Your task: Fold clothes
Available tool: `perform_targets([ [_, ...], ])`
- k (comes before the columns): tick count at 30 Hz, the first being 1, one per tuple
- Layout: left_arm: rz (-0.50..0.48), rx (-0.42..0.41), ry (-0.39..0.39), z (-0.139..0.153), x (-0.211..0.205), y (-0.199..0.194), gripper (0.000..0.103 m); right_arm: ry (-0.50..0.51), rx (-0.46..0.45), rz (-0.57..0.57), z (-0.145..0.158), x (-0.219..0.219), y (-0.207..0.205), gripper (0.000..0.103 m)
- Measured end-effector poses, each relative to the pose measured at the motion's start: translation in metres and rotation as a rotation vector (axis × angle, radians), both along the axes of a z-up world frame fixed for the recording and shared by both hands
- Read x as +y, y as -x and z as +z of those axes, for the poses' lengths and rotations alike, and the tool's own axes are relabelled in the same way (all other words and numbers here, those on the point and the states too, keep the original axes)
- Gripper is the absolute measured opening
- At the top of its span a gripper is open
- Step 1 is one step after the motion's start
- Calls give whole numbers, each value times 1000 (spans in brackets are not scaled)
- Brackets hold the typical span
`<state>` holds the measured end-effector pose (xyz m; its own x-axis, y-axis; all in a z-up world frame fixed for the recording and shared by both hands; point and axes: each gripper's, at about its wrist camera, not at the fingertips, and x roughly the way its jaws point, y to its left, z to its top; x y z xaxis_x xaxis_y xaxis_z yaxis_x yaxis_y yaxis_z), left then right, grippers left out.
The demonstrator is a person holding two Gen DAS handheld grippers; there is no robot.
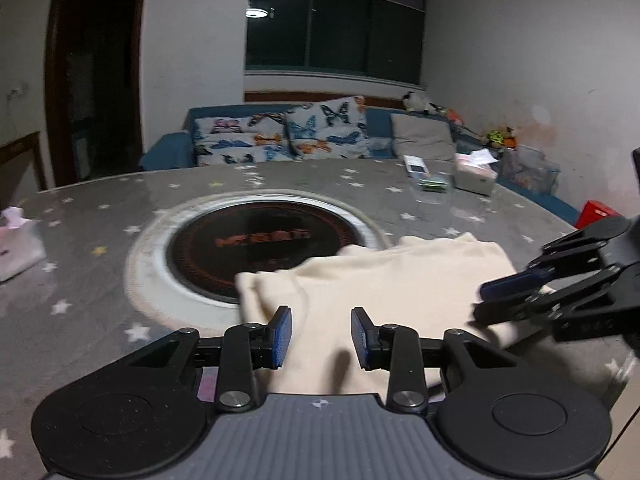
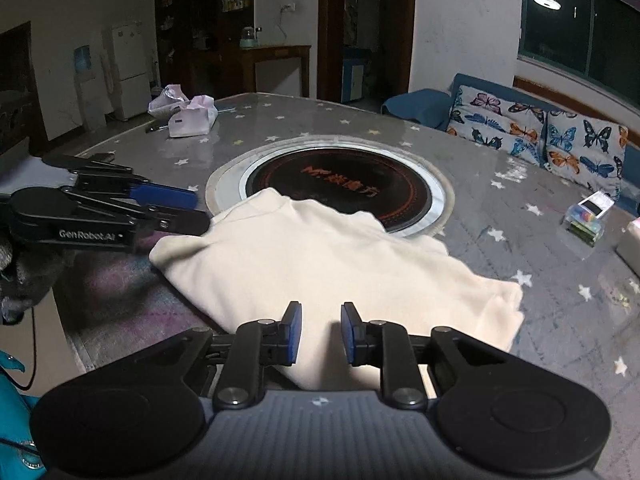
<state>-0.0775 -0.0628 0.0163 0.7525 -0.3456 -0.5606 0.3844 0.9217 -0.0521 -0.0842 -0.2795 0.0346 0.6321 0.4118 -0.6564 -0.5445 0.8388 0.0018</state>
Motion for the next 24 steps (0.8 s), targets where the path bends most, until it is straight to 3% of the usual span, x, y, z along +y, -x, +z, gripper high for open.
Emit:
perform_targets([
  [3,-16,-1,1,0,-6,-3,33,-3,25,-4,-8,0,-3,21],
  [7,-28,-6,12,5,-8,-10,32,-26,11,-15,4,-10,-7,24],
  [13,-7,-13,35,14,-9,-36,32,-43,2,-127,7,-35,-38,24],
  [19,35,36,1,0,-9,-66,33,-50,50,-249,-11,-62,-69,23],
  [24,37,41,-4,2,-8,-73,32,-49,43,-243,-9,-63,-72,21],
])
